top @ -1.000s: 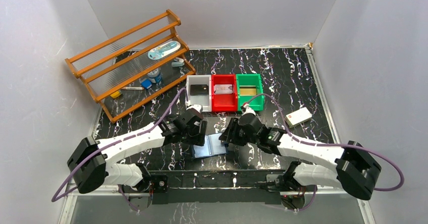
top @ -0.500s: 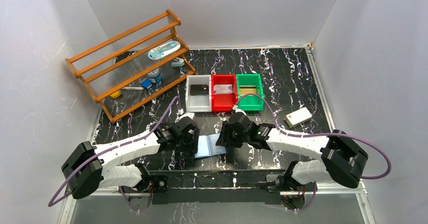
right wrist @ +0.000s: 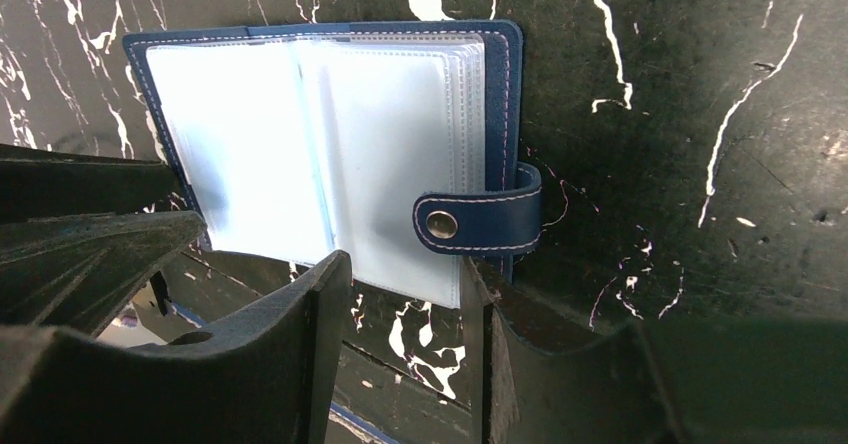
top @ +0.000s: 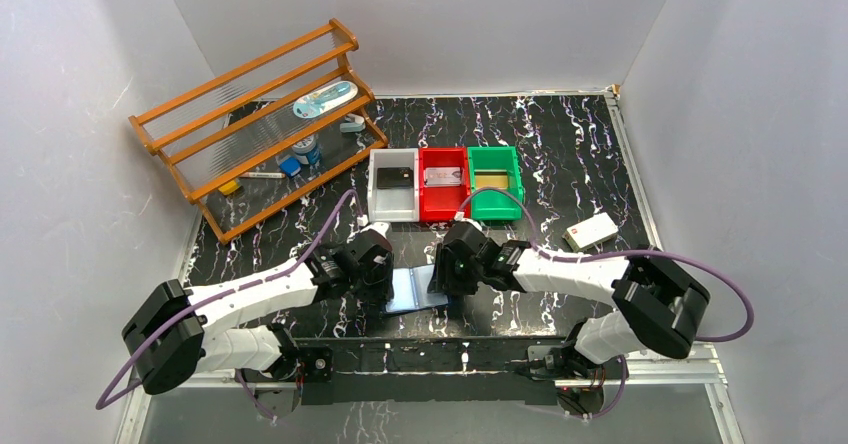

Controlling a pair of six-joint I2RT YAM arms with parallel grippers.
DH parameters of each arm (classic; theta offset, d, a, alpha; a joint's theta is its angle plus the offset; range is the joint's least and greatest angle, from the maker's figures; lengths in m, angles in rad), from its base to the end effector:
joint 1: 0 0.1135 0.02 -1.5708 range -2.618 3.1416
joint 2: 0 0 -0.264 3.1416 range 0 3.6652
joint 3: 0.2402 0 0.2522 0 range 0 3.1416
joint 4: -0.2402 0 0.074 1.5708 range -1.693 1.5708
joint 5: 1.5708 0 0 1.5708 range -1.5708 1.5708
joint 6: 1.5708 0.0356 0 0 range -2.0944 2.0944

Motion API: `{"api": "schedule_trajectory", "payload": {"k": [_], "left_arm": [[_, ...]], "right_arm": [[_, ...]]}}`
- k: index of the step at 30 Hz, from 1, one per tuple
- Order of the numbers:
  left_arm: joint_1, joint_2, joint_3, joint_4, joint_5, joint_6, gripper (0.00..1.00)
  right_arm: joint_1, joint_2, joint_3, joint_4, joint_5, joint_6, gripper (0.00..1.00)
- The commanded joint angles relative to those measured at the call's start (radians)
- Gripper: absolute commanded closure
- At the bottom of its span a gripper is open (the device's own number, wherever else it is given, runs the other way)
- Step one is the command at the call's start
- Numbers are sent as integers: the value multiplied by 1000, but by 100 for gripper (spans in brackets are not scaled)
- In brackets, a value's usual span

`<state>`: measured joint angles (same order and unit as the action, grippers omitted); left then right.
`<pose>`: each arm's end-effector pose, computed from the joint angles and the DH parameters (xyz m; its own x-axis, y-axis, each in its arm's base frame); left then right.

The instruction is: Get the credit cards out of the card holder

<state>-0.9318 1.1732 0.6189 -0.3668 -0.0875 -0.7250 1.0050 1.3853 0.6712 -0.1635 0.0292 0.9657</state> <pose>0.1360 -0.1778 0.1918 -0.8648 0.0563 -0.4989 0.2600 0.9003 -0.3491 0.1433 0.2238 0.1736 -0.9203 0.0843 -0.3820 -0.1351 0.8478 0.5128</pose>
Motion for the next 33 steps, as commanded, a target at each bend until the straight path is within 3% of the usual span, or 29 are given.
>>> {"api": "schedule_trajectory", "payload": {"k": [1,13,26,33], "left_arm": [[-1,3,-12,8,20,9,69],[-2,40,-13,32,38,34,84],[-2,24,-17,32,31,46,89],[-2,14,-16,34,25,49,92]], "right_arm": [[8,21,44,5,-12,-11,48],[10,40,37,57,-56,4,50],[10,-25,-17,221,-134,52,51],[10,40,15,311,-239,34,48]]}}
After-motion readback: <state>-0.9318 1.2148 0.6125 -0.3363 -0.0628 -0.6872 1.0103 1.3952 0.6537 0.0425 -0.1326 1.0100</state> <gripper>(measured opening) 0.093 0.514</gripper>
